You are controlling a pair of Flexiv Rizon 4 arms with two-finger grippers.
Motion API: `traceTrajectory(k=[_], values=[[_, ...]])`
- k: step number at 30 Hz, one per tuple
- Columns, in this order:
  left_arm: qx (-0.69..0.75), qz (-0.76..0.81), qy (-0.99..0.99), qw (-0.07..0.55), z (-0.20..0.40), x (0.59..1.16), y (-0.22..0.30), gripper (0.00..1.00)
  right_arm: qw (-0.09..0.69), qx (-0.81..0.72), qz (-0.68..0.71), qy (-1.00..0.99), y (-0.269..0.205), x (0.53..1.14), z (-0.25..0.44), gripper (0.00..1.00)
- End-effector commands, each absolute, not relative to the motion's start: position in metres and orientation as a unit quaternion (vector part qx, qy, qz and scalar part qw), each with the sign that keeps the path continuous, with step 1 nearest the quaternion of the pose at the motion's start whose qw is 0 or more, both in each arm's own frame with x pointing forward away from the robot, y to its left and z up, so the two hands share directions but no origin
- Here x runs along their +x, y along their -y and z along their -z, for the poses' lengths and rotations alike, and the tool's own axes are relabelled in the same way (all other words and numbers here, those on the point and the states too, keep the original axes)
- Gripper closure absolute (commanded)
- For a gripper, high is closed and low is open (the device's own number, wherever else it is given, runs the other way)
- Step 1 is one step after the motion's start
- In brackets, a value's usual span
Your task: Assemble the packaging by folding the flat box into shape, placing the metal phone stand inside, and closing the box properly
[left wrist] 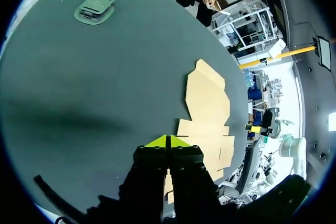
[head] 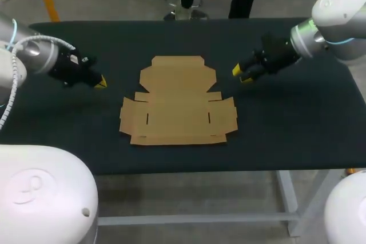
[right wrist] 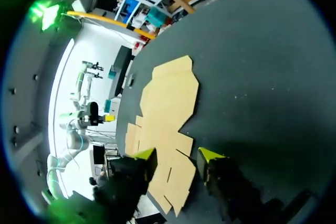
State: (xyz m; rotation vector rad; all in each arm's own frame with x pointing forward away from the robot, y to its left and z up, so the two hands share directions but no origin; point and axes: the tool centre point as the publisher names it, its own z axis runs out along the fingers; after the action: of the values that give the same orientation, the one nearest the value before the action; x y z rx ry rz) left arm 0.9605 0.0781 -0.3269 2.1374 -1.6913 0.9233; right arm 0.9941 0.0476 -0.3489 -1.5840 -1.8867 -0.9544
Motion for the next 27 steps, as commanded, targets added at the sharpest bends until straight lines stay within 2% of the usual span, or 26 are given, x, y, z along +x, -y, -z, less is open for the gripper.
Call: traceTrajectory(k=[1, 9, 23, 27], values=[[0.732, -0.327, 0.580, 0.140, 0.332, 0.964, -0.076, 1.00, 0.261, -0.588, 0.351, 0.680, -0.044, 0.995, 0.356, 1.00], [0.735, -0.318, 0.574, 0.171, 0.341, 0.975, -0.063, 1.00, 0.269, -0.601, 0.350, 0.666, -0.040, 0.992, 0.366, 1.00], [0.735, -0.318, 0.574, 0.171, 0.341, 0.975, -0.063, 1.00, 0.269, -0.601, 0.350, 0.666, -0.040, 0.992, 0.366, 1.00], [0.720, -0.337, 0.588, 0.150, 0.350, 0.978, -0.055, 1.00, 0.257, -0.592, 0.358, 0.675, -0.045, 0.994, 0.374, 1.00]])
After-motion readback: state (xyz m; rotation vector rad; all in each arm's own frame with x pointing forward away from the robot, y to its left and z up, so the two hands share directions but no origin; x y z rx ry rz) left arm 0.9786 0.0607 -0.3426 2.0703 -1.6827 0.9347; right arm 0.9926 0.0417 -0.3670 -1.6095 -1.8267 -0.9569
